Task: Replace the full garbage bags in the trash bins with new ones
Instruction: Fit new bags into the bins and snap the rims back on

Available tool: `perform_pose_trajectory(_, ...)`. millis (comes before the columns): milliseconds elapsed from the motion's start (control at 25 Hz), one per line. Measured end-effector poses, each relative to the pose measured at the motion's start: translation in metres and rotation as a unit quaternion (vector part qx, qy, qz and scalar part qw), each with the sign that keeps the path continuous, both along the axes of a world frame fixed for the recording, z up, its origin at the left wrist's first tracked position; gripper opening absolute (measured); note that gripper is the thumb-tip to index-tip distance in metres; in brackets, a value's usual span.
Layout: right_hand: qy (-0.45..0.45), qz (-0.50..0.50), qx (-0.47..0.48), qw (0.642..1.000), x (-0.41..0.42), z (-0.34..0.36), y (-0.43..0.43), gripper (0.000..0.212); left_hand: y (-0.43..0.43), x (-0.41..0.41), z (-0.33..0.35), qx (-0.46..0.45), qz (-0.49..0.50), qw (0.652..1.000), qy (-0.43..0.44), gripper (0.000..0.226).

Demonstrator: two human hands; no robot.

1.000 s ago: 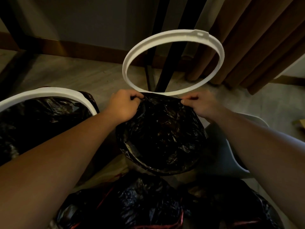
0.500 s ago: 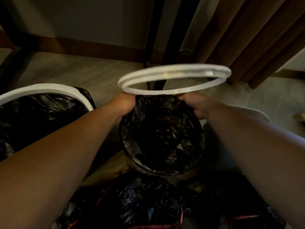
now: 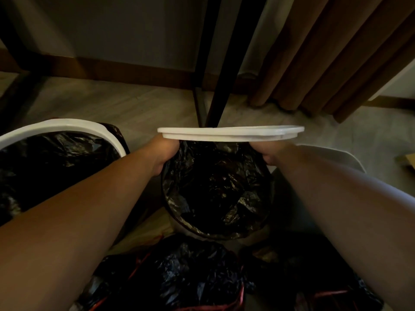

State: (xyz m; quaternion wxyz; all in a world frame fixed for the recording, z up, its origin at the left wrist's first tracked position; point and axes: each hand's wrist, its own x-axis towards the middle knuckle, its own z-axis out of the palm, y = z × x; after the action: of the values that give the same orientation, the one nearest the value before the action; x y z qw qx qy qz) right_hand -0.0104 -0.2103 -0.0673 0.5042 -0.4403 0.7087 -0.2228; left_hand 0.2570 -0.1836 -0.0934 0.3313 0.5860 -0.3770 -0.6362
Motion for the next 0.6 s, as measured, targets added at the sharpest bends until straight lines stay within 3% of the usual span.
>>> perform_pose_trajectory(160,0.059,-0.009,-0.133,0.989,-0.029,-0.005,0.039,0.036,0.002,0.006,-0.009,-0.072,0.016,0.997,-0.031,0.025)
perform_pose_trajectory(240,0.025,0.001,-0.163,0.986,-0.038,-0.008,0.062,0.029,0.004,0.009,-0.008,-0.075,0.034,0.995,-0.048,0.026)
perform_pose_trajectory(360,0.057,-0.008,-0.182,0.982,-0.044,-0.007,0.081,0.010,0.009,0.010,-0.003,-0.064,0.053,0.995,-0.054,0.037)
perform_pose_trajectory(440,0.044,-0.059,-0.202,0.977,-0.043,-0.005,0.082,0.014,0.010,0.009,0.001,-0.067,0.080,0.993,-0.053,0.049)
perform_pose_trajectory(520,-0.042,-0.125,-0.160,0.978,-0.040,-0.007,0.076,0.015,0.013,0.006,0.005,-0.064,0.090,0.993,-0.041,0.052)
perform_pose_trajectory(600,-0.126,-0.172,-0.056,0.975,-0.037,-0.009,0.073,0.013,0.017,0.006,0.006,-0.047,0.074,0.996,-0.015,0.045)
